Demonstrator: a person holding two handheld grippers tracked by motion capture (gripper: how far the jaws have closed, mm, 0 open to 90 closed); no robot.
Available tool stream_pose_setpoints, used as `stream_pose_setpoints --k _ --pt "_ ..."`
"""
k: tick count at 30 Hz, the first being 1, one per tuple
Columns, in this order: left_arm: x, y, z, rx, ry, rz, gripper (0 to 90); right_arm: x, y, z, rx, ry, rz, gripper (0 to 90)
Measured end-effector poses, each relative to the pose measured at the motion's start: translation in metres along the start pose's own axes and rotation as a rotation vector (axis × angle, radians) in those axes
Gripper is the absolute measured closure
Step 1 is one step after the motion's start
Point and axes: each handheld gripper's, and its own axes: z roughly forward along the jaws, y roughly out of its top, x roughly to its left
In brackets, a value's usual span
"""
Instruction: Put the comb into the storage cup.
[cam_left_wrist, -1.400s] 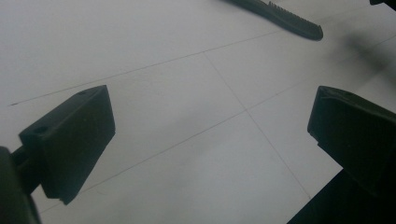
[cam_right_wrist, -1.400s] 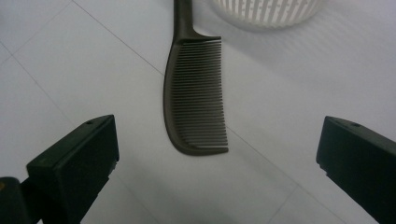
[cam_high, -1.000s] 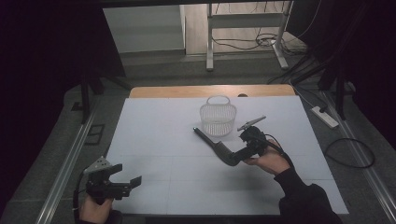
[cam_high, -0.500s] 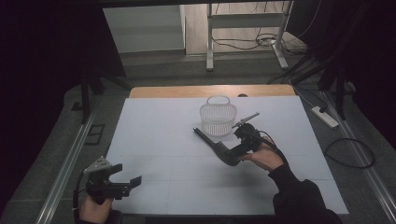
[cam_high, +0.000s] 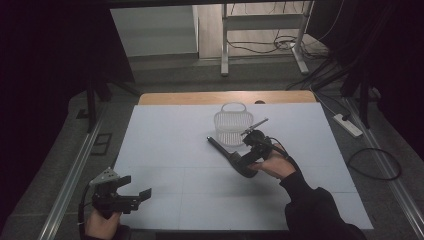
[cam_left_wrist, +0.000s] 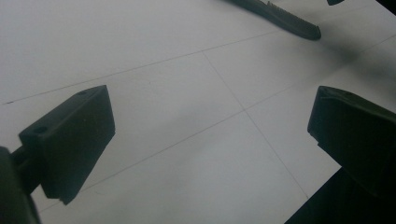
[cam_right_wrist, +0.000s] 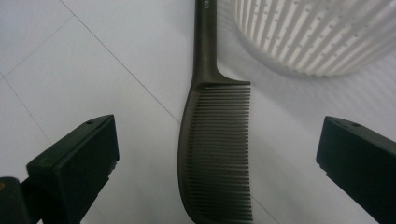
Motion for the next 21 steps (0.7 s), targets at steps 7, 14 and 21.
stream_pose_setpoints --k 7,14,21 --pt "0.000 0.000 0.000 0.001 -0.001 -0.001 1.3 0.003 0.006 0.008 0.013 -0.002 -0.018 0.0" --pt "0.000 0.000 0.000 0.002 -0.002 -0.001 1.3 0.004 0.011 0.016 0.021 -0.001 -0.044 0.0" --pt "0.001 0.000 0.000 0.002 -0.004 -0.003 1.3 0.004 0.015 0.022 0.024 -0.003 -0.078 20.4"
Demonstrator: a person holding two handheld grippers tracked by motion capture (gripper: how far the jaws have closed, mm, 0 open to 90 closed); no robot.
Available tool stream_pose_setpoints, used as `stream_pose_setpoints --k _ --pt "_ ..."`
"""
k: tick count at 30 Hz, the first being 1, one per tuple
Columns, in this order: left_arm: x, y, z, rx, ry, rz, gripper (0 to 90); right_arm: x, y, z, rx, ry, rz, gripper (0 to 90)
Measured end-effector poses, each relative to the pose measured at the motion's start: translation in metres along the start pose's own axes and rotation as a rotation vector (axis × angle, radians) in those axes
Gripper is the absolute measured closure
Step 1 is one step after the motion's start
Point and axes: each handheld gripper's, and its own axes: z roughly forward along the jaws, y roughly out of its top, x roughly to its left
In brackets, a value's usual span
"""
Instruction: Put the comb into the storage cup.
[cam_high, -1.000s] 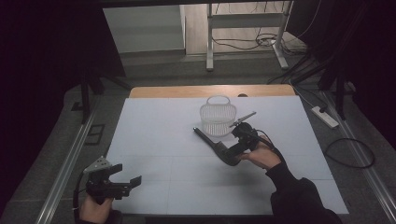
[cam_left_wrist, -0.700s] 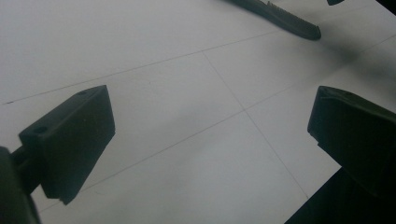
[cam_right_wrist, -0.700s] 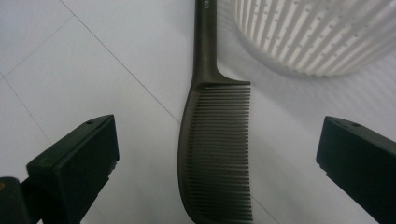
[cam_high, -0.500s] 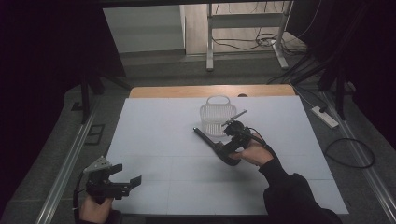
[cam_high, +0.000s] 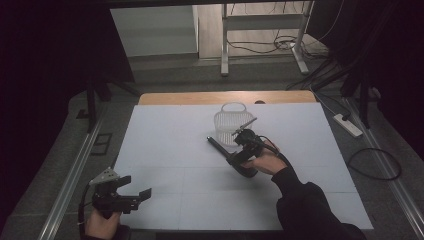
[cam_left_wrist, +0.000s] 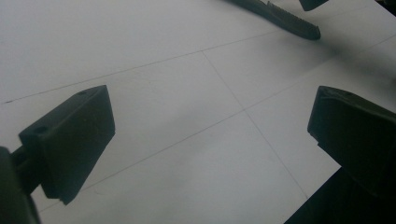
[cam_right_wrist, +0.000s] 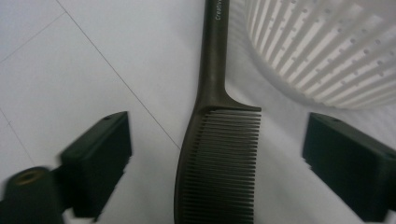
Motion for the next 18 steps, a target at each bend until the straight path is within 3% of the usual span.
stream_pose_setpoints --k 4,11,13,18 --pt "0.000 0.000 0.000 0.000 -0.001 0.001 1.3 0.000 0.003 0.002 0.014 0.000 -0.020 46.7" --pt "0.000 0.000 0.000 0.003 -0.001 -0.003 1.3 -0.002 0.007 0.008 0.019 0.014 -0.062 78.4" --pt "0.001 0.000 0.000 0.003 -0.002 -0.005 1.3 -0.004 0.009 0.011 0.018 0.029 -0.052 87.4" --pt "0.001 0.000 0.001 0.004 -0.002 -0.008 1.3 -0.010 0.011 0.019 0.017 0.037 -0.029 89.6"
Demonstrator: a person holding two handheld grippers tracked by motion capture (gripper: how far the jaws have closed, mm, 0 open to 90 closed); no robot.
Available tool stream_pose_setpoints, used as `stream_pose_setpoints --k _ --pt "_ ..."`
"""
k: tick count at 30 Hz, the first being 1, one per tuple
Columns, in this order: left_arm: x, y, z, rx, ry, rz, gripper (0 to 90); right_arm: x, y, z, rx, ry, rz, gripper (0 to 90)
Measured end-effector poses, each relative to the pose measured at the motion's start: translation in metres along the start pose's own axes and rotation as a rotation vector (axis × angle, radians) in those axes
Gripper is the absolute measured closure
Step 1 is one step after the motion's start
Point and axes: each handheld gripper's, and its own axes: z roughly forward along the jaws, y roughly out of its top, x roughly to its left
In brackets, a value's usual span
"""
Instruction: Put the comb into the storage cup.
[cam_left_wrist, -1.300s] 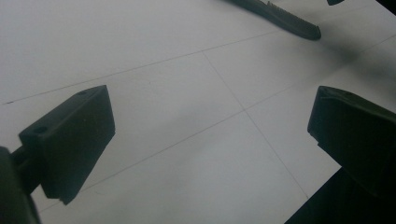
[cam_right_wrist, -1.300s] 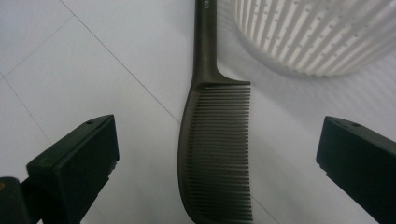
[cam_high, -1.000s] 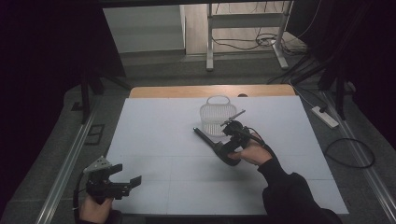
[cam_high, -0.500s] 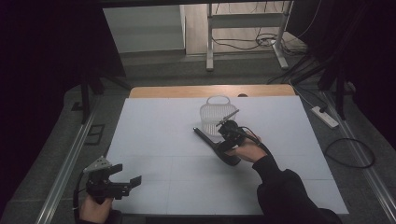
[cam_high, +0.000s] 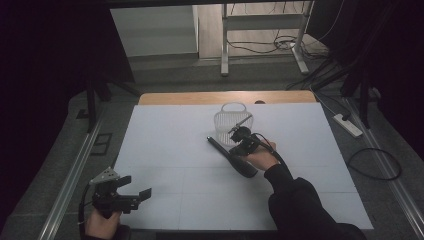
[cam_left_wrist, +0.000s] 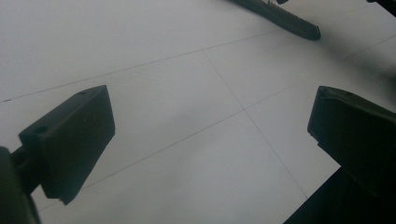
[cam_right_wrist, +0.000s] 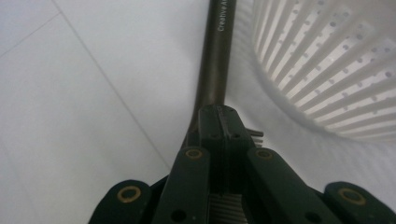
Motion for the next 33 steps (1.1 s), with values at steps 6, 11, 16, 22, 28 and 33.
stream_pose_setpoints --k 6,11,16,22,28,33 --pt "0.000 0.000 0.000 0.001 -0.002 -0.002 1.3 -0.006 0.006 0.006 -0.029 -0.020 0.015 89.6" --pt "0.001 0.000 0.001 0.003 -0.002 -0.002 1.3 -0.006 0.011 0.014 -0.026 -0.035 0.015 89.5" --pt "0.001 0.001 0.001 0.004 -0.003 -0.001 1.4 -0.005 0.016 0.022 -0.025 -0.054 0.012 89.5" --pt "0.001 0.001 0.001 0.005 -0.004 0.000 1.6 -0.006 0.020 0.031 -0.026 -0.073 0.022 89.5" --pt "0.001 0.001 0.001 0.005 -0.005 0.000 1.6 -0.002 0.021 0.038 -0.022 -0.060 0.028 89.6" --pt "0.001 0.001 0.001 0.006 -0.006 0.000 1.6 0.004 0.021 0.038 -0.019 -0.042 0.021 89.5"
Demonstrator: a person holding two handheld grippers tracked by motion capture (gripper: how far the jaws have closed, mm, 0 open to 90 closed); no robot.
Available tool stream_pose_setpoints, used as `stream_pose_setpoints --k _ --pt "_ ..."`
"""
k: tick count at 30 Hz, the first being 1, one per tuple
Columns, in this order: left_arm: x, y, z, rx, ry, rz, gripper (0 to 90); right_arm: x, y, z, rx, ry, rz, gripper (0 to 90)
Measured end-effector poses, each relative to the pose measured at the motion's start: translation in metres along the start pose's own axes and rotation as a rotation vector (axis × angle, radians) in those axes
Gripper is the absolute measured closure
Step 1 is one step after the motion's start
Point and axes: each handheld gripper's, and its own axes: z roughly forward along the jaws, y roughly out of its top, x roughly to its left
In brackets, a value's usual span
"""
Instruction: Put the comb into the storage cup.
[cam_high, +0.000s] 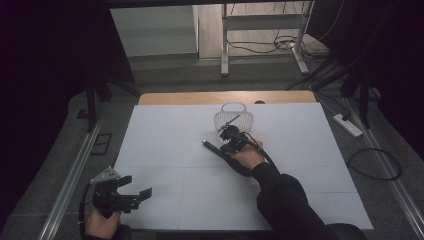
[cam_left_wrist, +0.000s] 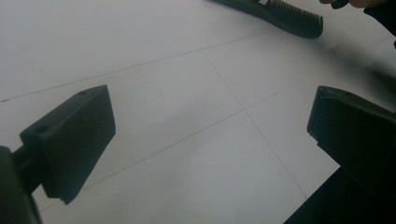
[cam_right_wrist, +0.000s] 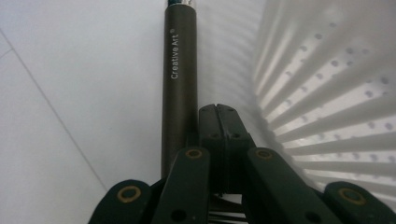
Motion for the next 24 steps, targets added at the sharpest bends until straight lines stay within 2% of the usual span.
stream_pose_setpoints --k 11,24 --pt "0.000 0.000 0.000 0.001 0.002 0.002 1.7 0.016 0.002 0.003 -0.001 0.046 -0.020 89.5" --pt "0.000 0.000 0.000 0.003 0.003 0.003 1.7 0.046 0.010 0.010 0.007 0.085 -0.072 89.5"
